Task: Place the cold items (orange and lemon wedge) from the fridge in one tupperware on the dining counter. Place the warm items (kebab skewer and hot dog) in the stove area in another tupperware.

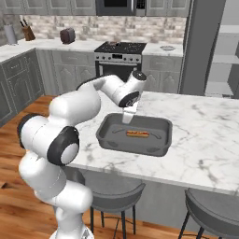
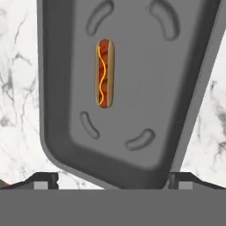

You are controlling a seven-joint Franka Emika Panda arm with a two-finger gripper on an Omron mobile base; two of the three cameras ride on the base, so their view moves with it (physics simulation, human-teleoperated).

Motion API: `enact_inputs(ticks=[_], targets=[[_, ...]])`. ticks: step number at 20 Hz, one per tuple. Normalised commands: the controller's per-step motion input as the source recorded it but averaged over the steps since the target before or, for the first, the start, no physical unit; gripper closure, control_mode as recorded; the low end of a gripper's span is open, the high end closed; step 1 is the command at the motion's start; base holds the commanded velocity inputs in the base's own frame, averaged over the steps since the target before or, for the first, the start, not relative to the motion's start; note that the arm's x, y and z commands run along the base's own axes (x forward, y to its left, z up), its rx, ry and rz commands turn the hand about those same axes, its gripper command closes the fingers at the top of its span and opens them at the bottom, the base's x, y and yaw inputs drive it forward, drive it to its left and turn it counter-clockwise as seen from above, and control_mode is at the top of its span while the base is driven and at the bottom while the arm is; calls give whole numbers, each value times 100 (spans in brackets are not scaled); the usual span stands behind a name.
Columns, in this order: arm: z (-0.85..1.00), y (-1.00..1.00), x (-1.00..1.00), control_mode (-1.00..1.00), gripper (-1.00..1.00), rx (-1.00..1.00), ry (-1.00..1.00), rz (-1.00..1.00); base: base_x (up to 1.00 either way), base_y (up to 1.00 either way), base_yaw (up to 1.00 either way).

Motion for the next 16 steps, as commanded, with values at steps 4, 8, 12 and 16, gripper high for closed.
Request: enact_inputs(ticks=[4,8,12,16], targets=[[59,51,-80,-100,-100,-8,-6,0,0,0,0],[45,55,-79,-100,-100,-15,-6,6,0,0,0],[33,46,-77,-100,-100,-19,-8,21,0,0,0],[21,29,-79,-100,-100,-18,-10,31,0,0,0]])
